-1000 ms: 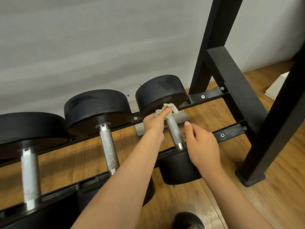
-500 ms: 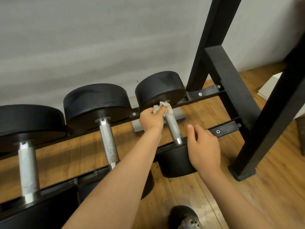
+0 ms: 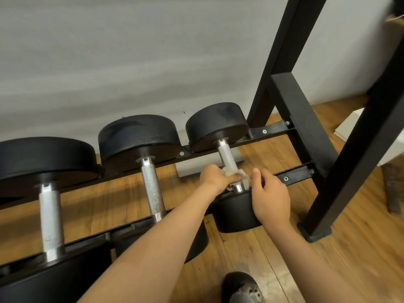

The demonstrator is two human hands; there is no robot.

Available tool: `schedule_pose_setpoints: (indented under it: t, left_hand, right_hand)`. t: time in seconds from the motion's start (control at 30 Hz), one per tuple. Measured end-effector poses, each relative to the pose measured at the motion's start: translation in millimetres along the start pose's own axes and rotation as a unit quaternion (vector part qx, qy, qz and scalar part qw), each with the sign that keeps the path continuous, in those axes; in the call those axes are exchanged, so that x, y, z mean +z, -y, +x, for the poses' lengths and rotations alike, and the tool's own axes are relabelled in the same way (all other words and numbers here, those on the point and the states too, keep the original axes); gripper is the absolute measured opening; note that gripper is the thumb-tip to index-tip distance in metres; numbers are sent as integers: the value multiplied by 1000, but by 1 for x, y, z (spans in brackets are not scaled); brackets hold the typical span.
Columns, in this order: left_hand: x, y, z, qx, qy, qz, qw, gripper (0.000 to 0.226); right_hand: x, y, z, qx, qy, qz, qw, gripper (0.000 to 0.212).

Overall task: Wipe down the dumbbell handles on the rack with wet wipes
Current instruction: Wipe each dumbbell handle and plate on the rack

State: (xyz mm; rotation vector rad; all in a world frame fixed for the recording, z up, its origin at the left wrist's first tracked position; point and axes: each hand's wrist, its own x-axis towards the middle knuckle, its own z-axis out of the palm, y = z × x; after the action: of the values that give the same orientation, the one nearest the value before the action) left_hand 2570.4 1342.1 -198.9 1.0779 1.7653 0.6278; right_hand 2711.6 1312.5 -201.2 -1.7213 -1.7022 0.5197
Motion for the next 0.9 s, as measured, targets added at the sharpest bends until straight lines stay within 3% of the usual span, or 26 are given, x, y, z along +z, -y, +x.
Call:
schedule_pose_setpoints:
  t: [0.2, 0.5, 0.63, 0.8, 0.9]
  left_hand:
    - [-5, -2, 0, -23, 53, 111, 992, 55]
    - [-1, 1, 4, -66, 41, 31, 996, 52]
    - [-2, -3, 10, -59, -51, -89, 993, 42]
    - [0, -14, 22, -68, -158, -261, 950, 36]
    - [1, -24, 28, -68, -173, -324, 928, 31]
  right_hand:
    - [-1, 1, 0, 6, -5, 3, 1000, 44]
    - [3, -3, 0, 22, -4, 12, 1000, 49]
    - [1, -4, 0, 14, -6, 19, 1000, 46]
    - [2, -4, 0, 10, -6, 15, 1000, 47]
    - [2, -4, 1, 5, -1, 16, 1000, 48]
